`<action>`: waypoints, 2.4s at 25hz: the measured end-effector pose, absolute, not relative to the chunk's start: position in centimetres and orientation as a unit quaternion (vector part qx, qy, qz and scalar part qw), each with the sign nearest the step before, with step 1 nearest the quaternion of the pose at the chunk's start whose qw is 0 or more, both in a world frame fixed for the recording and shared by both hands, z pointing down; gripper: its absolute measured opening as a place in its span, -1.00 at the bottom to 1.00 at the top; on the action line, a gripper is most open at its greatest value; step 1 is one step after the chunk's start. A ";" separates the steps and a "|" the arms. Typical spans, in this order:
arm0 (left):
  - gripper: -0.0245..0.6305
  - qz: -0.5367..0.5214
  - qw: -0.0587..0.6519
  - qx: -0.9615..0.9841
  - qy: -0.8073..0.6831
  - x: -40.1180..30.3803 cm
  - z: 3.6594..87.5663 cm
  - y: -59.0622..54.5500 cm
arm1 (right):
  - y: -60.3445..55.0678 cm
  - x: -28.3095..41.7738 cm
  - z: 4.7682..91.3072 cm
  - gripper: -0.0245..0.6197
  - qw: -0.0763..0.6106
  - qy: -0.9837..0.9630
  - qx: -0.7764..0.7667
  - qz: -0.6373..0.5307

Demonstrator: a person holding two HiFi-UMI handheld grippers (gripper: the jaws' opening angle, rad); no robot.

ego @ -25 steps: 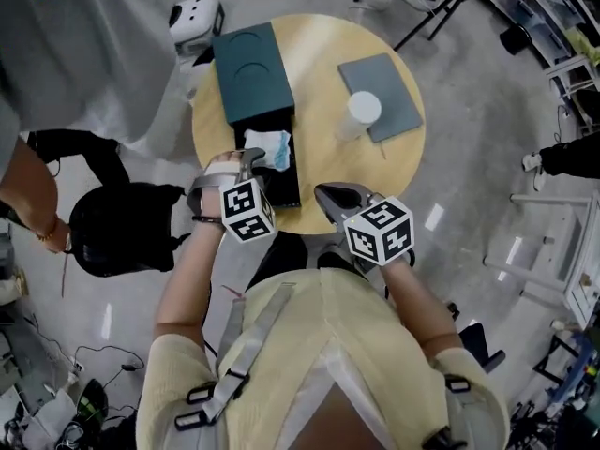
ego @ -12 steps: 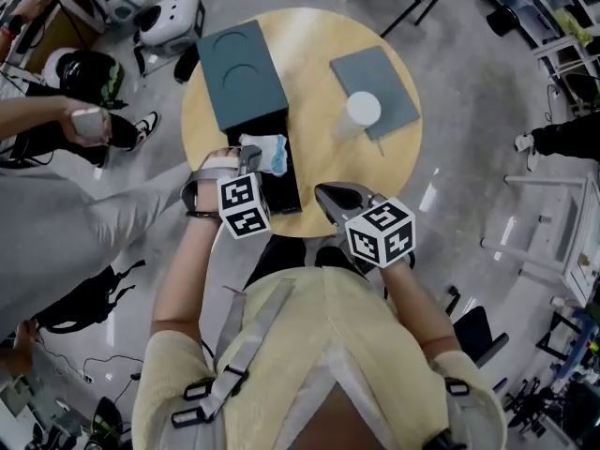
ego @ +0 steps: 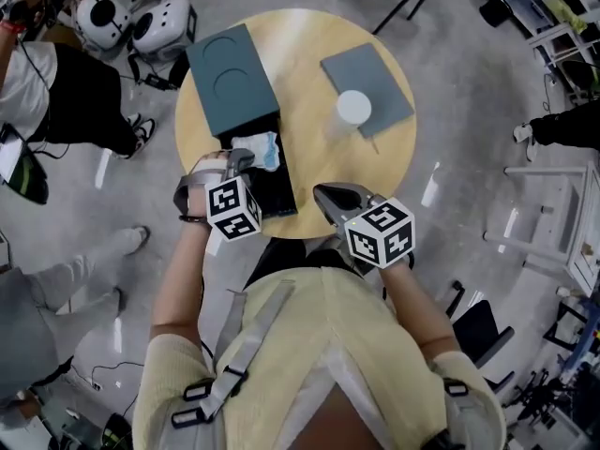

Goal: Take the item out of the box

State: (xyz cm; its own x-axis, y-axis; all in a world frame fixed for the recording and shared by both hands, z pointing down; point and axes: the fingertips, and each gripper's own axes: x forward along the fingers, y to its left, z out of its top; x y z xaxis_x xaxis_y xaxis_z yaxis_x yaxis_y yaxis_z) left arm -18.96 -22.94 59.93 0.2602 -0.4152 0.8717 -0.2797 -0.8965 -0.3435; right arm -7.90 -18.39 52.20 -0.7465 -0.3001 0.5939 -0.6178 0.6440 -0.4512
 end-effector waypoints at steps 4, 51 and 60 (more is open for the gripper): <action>-0.66 -0.557 0.063 -0.793 0.238 -18.5 59.3 -23.3 | -18.4 -7.0 52.3 -0.91 0.237 -0.875 0.263 0.330; -0.70 -0.479 -0.038 -0.774 0.411 -15.4 49.5 -13.3 | -15.4 -1.8 47.5 -0.91 0.196 -0.906 0.275 0.256; -0.70 -0.473 -0.053 -0.774 0.417 -14.9 49.5 -12.4 | -15.4 -1.0 47.0 -0.91 0.196 -0.908 0.279 0.245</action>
State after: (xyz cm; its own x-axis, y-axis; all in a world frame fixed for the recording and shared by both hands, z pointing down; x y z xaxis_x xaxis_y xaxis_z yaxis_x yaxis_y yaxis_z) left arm -14.93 -12.38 49.53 0.2051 -0.5961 0.7763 -0.6964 -0.6462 -0.3123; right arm -1.03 -15.43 47.04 -0.7683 -0.4097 0.4918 -0.6016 0.7245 -0.3364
